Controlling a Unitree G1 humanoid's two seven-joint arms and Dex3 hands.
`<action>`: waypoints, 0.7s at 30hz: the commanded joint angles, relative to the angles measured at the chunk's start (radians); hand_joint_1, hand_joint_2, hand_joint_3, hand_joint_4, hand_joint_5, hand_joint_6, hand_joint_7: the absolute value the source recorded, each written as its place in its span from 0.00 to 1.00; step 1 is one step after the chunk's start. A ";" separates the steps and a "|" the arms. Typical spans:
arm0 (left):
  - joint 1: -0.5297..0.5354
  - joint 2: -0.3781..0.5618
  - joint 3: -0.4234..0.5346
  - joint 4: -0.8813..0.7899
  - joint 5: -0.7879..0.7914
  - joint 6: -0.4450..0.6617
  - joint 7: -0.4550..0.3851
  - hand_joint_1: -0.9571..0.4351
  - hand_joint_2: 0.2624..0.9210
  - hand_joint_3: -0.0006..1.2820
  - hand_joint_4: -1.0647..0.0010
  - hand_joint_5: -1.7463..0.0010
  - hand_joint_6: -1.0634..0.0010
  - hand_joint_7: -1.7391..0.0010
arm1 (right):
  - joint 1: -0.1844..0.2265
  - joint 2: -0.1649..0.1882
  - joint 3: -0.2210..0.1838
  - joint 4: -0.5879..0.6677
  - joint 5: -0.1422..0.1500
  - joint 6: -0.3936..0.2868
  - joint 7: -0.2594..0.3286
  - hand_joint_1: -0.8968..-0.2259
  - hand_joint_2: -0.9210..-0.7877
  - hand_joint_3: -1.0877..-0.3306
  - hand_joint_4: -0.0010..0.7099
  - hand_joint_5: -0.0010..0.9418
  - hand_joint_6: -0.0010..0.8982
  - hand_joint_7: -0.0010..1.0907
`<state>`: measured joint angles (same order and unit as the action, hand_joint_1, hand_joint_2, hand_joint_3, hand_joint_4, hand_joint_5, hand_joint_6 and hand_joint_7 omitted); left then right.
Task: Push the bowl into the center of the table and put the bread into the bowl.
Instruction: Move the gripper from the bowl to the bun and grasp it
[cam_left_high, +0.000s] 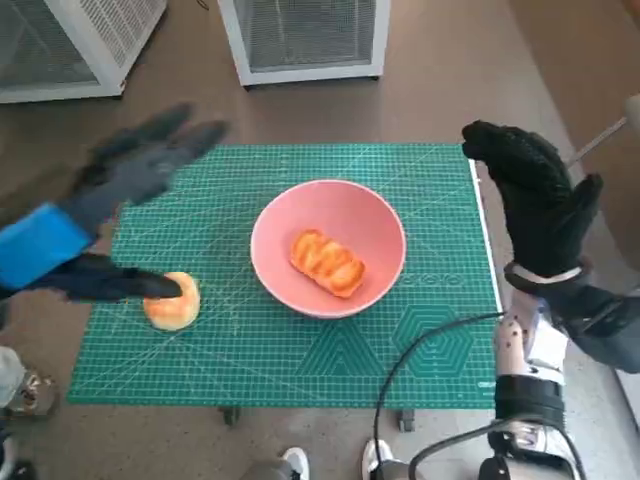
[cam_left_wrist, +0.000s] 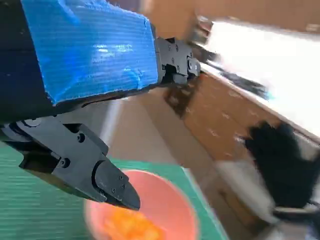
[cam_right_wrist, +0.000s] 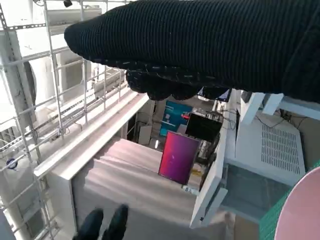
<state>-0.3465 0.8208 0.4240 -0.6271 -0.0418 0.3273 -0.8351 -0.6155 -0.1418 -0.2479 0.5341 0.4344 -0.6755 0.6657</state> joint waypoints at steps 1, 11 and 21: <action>0.118 0.083 0.065 -0.072 0.013 0.079 -0.034 0.63 0.61 0.00 1.00 1.00 0.87 0.99 | 0.032 0.008 0.002 -0.003 0.009 0.017 -0.003 0.32 0.00 0.40 0.24 0.00 0.12 0.21; 0.299 0.122 0.087 -0.085 0.012 0.104 -0.058 0.75 0.64 0.01 1.00 1.00 0.87 1.00 | 0.020 0.007 -0.008 0.018 0.021 0.019 0.004 0.32 0.00 0.40 0.24 0.00 0.12 0.21; 0.342 0.133 -0.025 -0.063 0.082 0.153 0.003 0.78 0.64 0.01 1.00 1.00 0.87 1.00 | 0.009 0.005 -0.010 0.030 0.030 0.027 0.008 0.33 0.00 0.40 0.24 0.00 0.13 0.20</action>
<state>-0.0312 0.9431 0.4761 -0.7101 -0.0027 0.4458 -0.8610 -0.6077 -0.1377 -0.2565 0.5463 0.4535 -0.6676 0.6668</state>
